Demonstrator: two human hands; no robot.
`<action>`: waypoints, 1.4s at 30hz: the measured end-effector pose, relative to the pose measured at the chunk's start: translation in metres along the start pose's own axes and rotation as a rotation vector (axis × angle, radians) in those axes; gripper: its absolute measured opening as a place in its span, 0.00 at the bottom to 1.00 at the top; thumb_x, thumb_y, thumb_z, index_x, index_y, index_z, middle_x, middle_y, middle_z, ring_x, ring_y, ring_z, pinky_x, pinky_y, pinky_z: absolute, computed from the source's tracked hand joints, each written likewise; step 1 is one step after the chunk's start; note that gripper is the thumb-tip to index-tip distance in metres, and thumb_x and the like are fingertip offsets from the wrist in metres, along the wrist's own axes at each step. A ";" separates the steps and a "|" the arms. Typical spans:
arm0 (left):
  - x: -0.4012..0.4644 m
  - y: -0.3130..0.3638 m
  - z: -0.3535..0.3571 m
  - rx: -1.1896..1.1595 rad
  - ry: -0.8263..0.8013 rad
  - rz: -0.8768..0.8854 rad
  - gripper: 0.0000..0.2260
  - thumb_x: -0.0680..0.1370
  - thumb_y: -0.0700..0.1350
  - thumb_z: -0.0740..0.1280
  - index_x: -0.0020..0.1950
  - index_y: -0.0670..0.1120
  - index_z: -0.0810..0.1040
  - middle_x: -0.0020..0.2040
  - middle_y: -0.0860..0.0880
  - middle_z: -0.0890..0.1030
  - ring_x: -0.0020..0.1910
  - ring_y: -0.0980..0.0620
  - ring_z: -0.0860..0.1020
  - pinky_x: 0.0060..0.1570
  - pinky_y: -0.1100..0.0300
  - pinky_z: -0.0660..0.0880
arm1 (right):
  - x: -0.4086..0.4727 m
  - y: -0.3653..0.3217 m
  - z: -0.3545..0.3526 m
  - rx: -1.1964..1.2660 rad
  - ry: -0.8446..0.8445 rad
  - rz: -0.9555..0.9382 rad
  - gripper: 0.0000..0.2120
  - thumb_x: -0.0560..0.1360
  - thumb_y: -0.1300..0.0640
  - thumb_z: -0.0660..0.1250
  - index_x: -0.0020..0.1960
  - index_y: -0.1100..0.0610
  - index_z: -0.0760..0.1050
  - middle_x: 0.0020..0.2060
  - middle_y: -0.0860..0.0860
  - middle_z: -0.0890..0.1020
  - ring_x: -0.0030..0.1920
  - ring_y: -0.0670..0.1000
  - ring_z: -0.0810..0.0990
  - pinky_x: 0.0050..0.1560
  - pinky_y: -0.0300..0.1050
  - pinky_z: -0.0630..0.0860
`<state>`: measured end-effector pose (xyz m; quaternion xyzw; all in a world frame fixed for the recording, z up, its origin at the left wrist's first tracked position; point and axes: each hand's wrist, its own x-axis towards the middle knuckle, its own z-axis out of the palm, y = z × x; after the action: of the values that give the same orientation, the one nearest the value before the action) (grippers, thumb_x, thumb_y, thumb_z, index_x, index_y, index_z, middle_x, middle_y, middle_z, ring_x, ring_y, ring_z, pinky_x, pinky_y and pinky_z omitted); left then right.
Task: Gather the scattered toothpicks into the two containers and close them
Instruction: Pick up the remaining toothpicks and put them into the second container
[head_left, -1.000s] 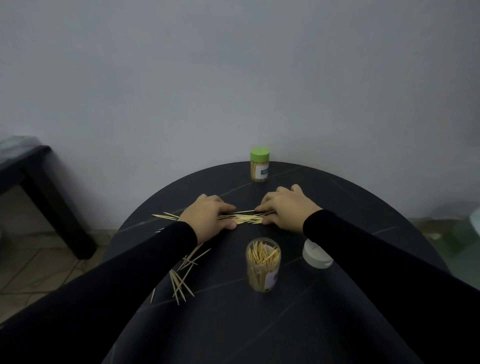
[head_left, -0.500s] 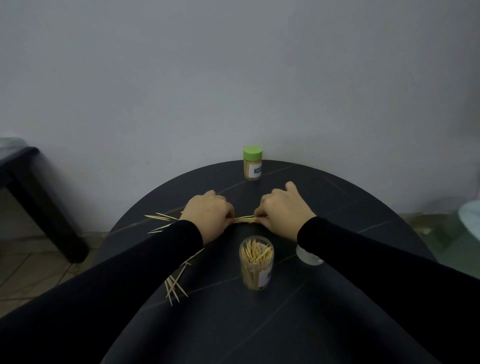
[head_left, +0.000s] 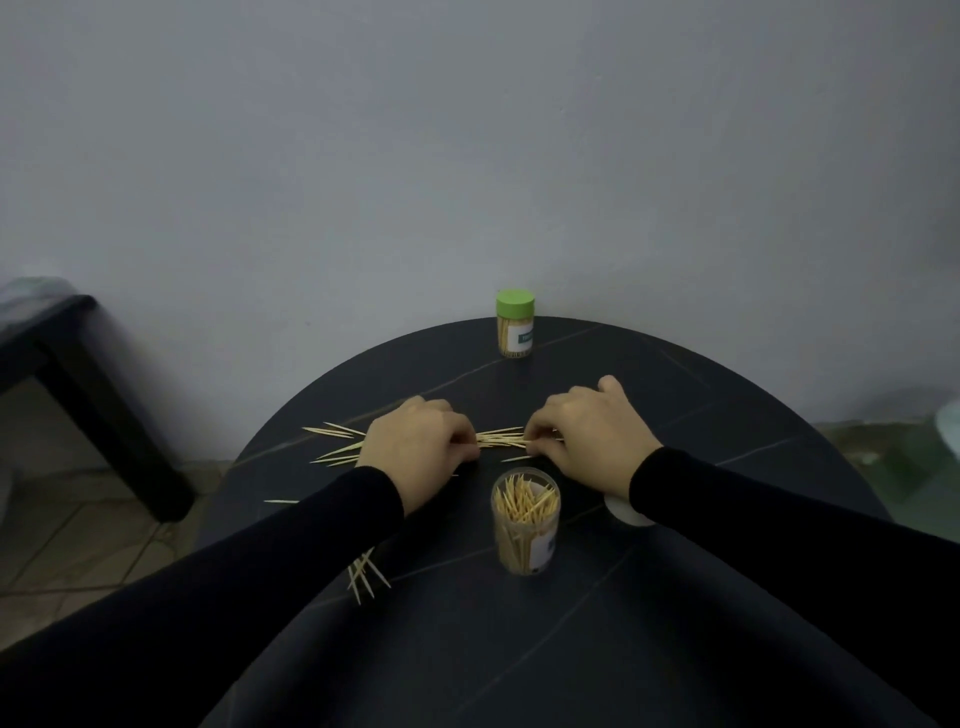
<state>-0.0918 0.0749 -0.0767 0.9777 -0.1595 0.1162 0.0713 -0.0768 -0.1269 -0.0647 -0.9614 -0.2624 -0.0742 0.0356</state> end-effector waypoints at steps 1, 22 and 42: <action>0.000 0.001 -0.001 -0.049 0.013 -0.026 0.07 0.78 0.55 0.64 0.52 0.57 0.79 0.52 0.58 0.75 0.52 0.56 0.71 0.50 0.61 0.71 | -0.001 0.001 -0.001 0.029 0.007 0.013 0.10 0.79 0.46 0.61 0.58 0.44 0.76 0.54 0.42 0.78 0.57 0.46 0.74 0.63 0.50 0.60; -0.039 0.031 -0.026 -1.166 -0.078 -0.058 0.09 0.68 0.48 0.72 0.45 0.47 0.83 0.43 0.50 0.84 0.46 0.52 0.82 0.49 0.58 0.77 | -0.051 -0.012 -0.030 1.051 0.216 -0.087 0.03 0.73 0.58 0.71 0.45 0.50 0.81 0.41 0.48 0.84 0.46 0.50 0.82 0.51 0.41 0.78; -0.046 0.025 -0.021 -0.288 0.224 0.470 0.16 0.80 0.58 0.59 0.58 0.54 0.81 0.65 0.56 0.75 0.57 0.52 0.69 0.55 0.58 0.70 | -0.050 -0.004 -0.021 0.664 -0.137 -0.072 0.31 0.54 0.29 0.72 0.54 0.39 0.75 0.49 0.37 0.78 0.47 0.43 0.73 0.48 0.39 0.67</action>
<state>-0.1469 0.0683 -0.0658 0.8751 -0.3873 0.2127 0.1974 -0.1247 -0.1506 -0.0517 -0.8903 -0.3078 0.0787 0.3263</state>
